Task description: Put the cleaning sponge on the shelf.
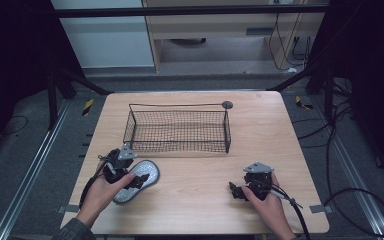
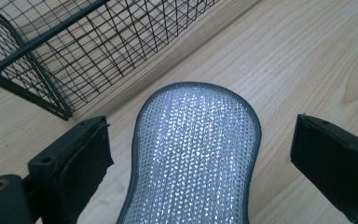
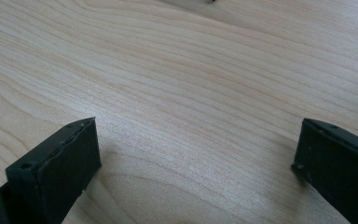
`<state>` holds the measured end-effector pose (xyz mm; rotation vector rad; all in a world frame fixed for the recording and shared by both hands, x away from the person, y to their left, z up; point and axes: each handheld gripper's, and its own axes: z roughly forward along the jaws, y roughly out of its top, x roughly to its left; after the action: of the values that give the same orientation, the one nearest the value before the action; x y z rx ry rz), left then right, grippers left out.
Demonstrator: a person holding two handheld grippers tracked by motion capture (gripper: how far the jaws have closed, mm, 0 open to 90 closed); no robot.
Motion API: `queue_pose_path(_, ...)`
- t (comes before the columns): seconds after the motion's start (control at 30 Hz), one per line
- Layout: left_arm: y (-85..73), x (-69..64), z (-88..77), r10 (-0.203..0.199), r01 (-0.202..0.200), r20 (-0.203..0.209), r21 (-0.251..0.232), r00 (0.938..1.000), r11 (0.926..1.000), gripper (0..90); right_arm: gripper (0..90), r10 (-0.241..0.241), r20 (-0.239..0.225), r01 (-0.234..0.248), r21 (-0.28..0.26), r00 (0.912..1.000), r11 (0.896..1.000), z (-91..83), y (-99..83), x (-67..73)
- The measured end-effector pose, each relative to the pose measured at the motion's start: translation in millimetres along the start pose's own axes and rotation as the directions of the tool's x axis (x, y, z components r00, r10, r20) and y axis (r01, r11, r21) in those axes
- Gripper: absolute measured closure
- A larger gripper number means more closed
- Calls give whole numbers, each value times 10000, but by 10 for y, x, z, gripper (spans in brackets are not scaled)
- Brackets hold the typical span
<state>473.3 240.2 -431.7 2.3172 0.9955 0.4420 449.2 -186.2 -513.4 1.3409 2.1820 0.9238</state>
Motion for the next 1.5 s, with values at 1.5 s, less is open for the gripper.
queue_pose_path(1.5,-36,100,289,1072,-1390,1089,3499,9883,9264,47,4,-38,-86,38,-24,10000,10000,4,5,-5)
